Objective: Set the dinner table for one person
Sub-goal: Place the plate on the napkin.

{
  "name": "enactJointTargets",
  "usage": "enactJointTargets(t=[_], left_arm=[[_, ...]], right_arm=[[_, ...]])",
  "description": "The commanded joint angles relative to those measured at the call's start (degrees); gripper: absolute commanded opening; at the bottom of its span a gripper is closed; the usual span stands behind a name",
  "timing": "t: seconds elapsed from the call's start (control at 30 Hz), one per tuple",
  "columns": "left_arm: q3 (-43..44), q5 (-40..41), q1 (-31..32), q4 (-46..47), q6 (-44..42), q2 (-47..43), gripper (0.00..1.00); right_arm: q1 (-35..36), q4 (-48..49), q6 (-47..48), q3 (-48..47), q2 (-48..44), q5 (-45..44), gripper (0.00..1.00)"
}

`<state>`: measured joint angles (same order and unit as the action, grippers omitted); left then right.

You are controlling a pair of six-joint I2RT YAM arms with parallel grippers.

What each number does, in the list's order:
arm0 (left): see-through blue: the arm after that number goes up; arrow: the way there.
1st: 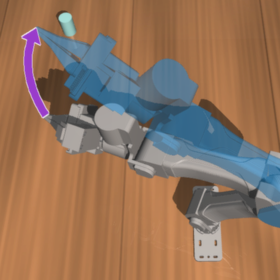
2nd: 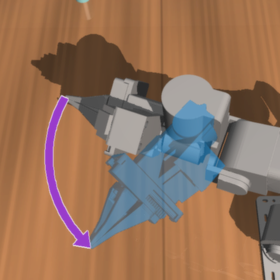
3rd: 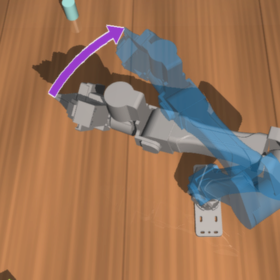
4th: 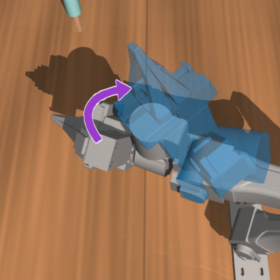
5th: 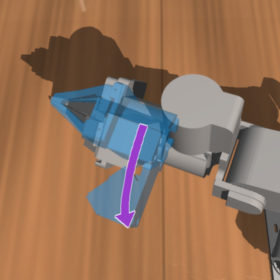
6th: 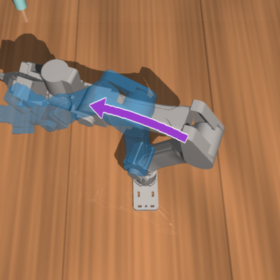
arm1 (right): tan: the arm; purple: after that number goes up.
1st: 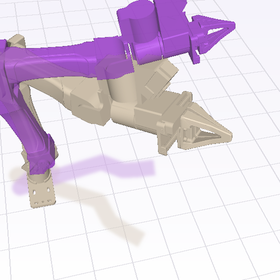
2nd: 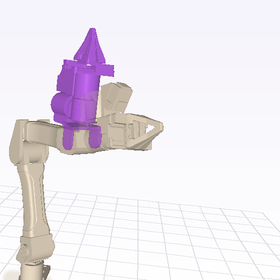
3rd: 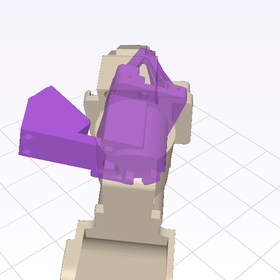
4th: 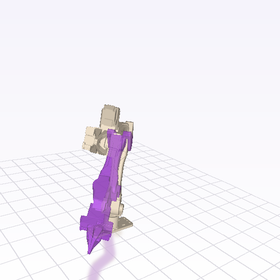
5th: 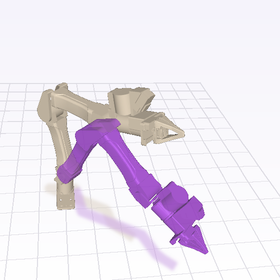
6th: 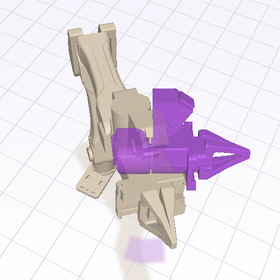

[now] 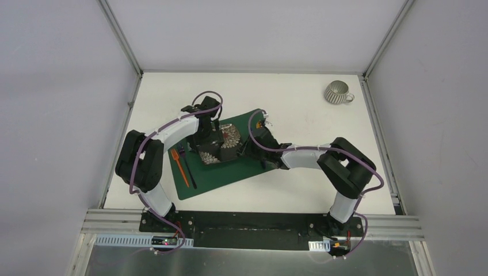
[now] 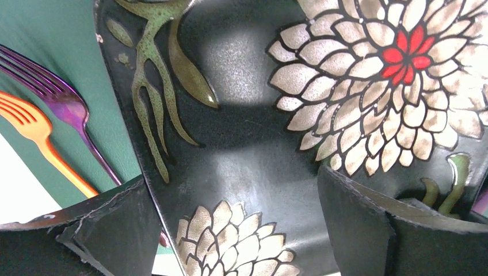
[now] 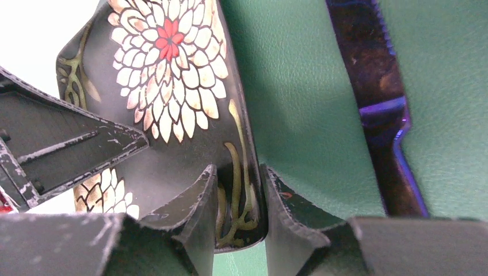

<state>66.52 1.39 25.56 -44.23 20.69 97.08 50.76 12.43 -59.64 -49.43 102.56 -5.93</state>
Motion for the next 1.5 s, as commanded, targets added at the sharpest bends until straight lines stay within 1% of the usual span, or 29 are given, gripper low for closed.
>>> enactJointTargets(t=[0.0,0.07,0.1,0.17,0.23,0.27,0.33,0.4,0.47,0.5,0.57,0.6,0.63,0.73,0.93,1.13,1.2,1.27,1.4,1.43,1.47], left_arm=[[4.05,-10.73,4.66,3.15,1.17,-4.38,0.94],[4.29,-10.85,4.88,3.15,1.20,-4.15,0.94],[4.44,-10.92,5.00,3.16,1.23,-3.99,0.94],[4.77,-11.07,5.32,3.12,1.28,-3.75,0.95],[5.01,-10.90,5.54,3.07,1.22,-3.74,0.99],[5.02,-10.76,5.63,2.95,1.20,-3.74,0.99],[4.98,-10.43,5.64,2.92,1.07,-3.67,0.98],[4.86,-10.40,5.63,2.88,0.94,-3.48,0.93],[4.76,-10.32,5.64,2.90,0.93,-3.37,0.88],[4.76,-10.21,5.57,2.76,0.93,-3.31,0.86],[4.76,-9.70,5.55,2.57,0.77,-3.22,0.79],[4.83,-9.33,5.55,2.48,0.69,-3.21,0.76],[4.91,-8.99,5.55,2.30,0.67,-3.21,0.75],[5.60,-8.16,5.55,1.59,0.52,-3.23,0.78],[6.66,-6.69,5.46,0.05,-0.03,-3.47,0.77],[7.20,-7.26,5.46,-0.64,-0.20,-3.84,0.77],[7.45,-7.45,5.46,-0.93,-0.36,-3.90,0.79],[7.56,-7.42,5.46,-1.12,-0.38,-4.12,0.80],[7.82,-7.45,5.46,-1.30,-0.30,-4.52,0.80],[7.90,-7.57,5.46,-1.29,-0.25,-4.46,0.80],[8.04,-7.74,5.46,-1.23,-0.17,-4.30,0.80]], right_arm=[[0.20,-9.27,8.71,-4.01,-4.96,3.44,0.20],[-1.64,-11.59,9.72,-4.32,-6.45,3.61,0.36],[-2.72,-12.08,10.27,-4.37,-7.02,4.22,0.38],[-4.61,-12.16,10.62,-3.92,-8.33,4.89,0.40],[-6.10,-13.24,11.28,-4.19,-8.94,6.98,0.41],[-6.57,-13.80,11.58,-4.57,-8.82,8.02,0.41],[-6.68,-13.82,11.87,-5.23,-8.19,9.47,0.37],[-6.43,-12.76,11.11,-5.38,-6.87,10.88,0.33],[-5.83,-10.47,10.34,-5.02,-5.87,11.48,0.27],[-5.51,-9.94,10.12,-4.98,-5.38,11.58,0.26],[-4.84,-9.26,9.71,-5.04,-4.44,11.93,0.24],[-4.53,-9.00,9.64,-5.17,-4.07,12.10,0.24],[-4.13,-8.84,9.55,-5.49,-3.53,12.67,0.25],[-2.81,-8.82,9.54,-6.81,-1.99,13.56,0.27],[1.00,-8.15,8.68,-8.35,0.89,14.10,0.25],[3.55,-6.54,7.36,-6.20,0.69,13.46,0.24],[4.09,-6.45,7.21,-5.07,-0.18,13.33,0.25],[4.48,-6.45,7.10,-3.71,-1.40,13.13,0.29],[4.72,-7.00,7.23,-1.03,-3.34,11.80,0.62],[4.62,-7.28,7.44,-0.76,-3.41,11.52,0.66],[4.49,-7.59,7.67,-0.72,-3.34,11.41,0.67]])
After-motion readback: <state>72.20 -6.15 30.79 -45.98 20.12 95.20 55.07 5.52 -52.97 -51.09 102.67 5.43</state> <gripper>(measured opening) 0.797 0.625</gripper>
